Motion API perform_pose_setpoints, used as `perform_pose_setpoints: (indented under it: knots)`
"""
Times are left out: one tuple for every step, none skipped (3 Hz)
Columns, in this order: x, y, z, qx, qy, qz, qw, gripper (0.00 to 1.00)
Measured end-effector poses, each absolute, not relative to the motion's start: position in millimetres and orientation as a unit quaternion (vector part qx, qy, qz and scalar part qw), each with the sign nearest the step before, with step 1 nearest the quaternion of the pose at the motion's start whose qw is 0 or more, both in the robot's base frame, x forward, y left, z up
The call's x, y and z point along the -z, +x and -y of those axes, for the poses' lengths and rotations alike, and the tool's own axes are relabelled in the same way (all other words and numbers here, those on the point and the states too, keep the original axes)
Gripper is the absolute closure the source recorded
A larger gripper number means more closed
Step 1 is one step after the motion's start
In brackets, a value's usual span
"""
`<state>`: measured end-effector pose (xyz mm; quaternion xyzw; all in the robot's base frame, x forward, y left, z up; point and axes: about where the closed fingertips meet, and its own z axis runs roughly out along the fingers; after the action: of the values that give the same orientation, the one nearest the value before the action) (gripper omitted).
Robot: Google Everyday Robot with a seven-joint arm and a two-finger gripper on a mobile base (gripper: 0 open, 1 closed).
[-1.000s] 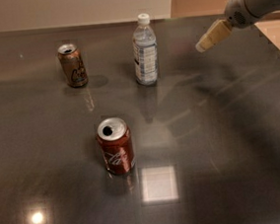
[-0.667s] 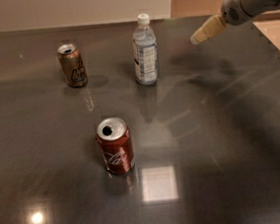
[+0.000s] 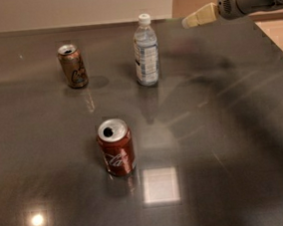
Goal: Move blue plastic bottle near coke can
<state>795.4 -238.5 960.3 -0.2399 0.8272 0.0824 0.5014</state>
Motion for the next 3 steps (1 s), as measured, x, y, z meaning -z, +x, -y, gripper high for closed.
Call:
perform_pose_setpoints:
  knots:
    - [-962.5,796.8,237.2,-0.101,-0.199,-0.829,0.513,0.00]
    - [-962.1,792.3,238.3,-0.096,-0.175,-0.834,0.515,0.00]
    - [-958.4,787.9,240.9,-0.064,-0.175,-0.839,0.511,0.00]
